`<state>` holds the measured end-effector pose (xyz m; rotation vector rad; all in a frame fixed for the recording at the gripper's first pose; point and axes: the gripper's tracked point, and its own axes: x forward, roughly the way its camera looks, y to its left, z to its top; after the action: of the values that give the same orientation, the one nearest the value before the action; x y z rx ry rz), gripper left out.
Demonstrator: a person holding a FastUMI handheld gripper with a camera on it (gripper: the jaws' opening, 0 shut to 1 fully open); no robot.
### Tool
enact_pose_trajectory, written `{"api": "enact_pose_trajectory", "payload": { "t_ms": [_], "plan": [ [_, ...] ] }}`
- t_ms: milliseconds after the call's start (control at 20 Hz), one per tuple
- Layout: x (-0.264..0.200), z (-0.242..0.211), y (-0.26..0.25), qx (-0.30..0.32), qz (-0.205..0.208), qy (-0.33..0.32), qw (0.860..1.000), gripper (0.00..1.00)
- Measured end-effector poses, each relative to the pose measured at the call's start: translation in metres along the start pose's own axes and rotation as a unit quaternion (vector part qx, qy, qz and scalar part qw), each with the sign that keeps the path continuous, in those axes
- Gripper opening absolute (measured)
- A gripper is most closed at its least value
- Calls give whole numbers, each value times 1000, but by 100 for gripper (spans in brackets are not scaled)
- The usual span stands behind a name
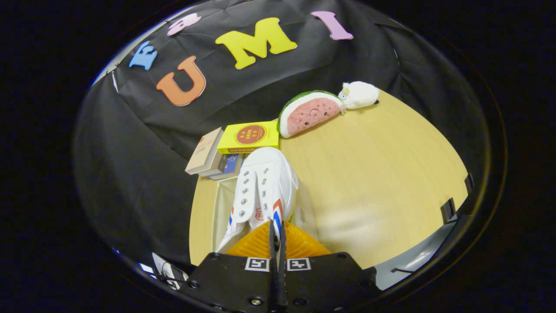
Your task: Open the storage box then place both shoes into the box .Put the left shoe in first, then the right shoe, with the right side of both shoes facing outward in a uniform manner.
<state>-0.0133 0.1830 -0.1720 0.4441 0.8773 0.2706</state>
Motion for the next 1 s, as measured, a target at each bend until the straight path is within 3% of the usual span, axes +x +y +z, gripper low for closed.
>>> {"api": "enact_pose_trajectory", "payload": {
  "t_ms": [400, 600, 750, 1000],
  "plan": [
    [42, -23, -11, -44, -67, -20, 997, 0],
    [53, -27, -11, -62, -73, -37, 995, 0],
    [39, -5, -2, -100, -65, -78, 990, 23],
    [8, 19, -2, -125, -70, -139, 980, 82]
  ]
}}
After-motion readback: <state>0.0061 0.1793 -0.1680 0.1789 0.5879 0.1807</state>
